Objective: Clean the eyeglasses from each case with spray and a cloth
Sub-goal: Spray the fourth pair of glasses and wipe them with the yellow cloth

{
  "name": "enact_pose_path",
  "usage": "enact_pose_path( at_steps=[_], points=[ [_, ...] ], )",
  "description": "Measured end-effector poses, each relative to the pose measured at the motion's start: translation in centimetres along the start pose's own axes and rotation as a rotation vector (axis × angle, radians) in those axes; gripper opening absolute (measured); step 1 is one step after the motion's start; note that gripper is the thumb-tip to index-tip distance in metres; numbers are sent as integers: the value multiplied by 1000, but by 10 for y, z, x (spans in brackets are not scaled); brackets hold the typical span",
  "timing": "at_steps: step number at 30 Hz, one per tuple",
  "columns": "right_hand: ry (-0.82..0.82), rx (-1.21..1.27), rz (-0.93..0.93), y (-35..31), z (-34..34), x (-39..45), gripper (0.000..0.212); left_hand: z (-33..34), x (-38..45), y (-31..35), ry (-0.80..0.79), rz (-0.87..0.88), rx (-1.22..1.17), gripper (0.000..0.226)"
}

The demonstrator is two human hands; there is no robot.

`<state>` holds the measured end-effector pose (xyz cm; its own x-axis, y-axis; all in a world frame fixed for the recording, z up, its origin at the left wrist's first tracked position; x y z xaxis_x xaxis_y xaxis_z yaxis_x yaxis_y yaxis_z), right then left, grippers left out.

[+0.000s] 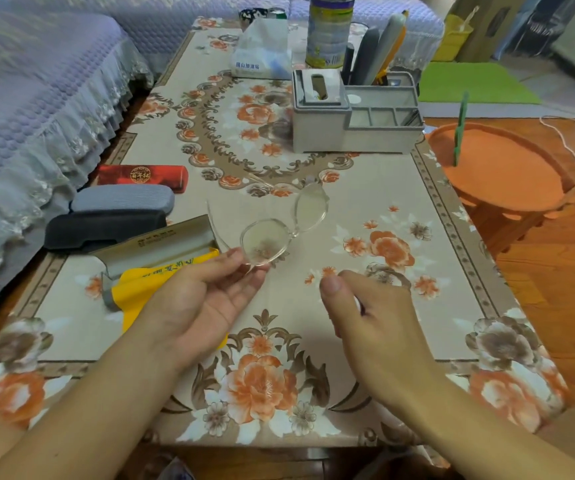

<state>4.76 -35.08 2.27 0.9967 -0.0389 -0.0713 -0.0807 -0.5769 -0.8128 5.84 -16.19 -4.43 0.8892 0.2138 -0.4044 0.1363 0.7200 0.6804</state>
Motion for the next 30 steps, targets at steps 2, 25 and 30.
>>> enact_pose_path(
  at_steps=[2, 25, 30],
  points=[
    [9, -23, -11, -1, 1, 0, 64, 1, -2, -3, -14, -22, 13, 18],
    [134, 207, 134, 17, -53, 26, 70, 1, -3, -1, -72, -4, 62, 25],
    [-20, 310, 220, 35, -45, 46, 57, 2, -2, 2, -108, 11, 59, 31]
  ],
)
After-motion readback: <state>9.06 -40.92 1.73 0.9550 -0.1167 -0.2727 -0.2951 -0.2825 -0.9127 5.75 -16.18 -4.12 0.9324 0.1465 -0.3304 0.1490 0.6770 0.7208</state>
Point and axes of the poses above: each hand's wrist, its own x-axis towards the middle knuckle, its own z-axis out of the palm, y = z × x, the point moved 10 cm from there along x, towards the middle knuckle, and after that the axes turned 15 degrees about z, right-handed, at the moved point
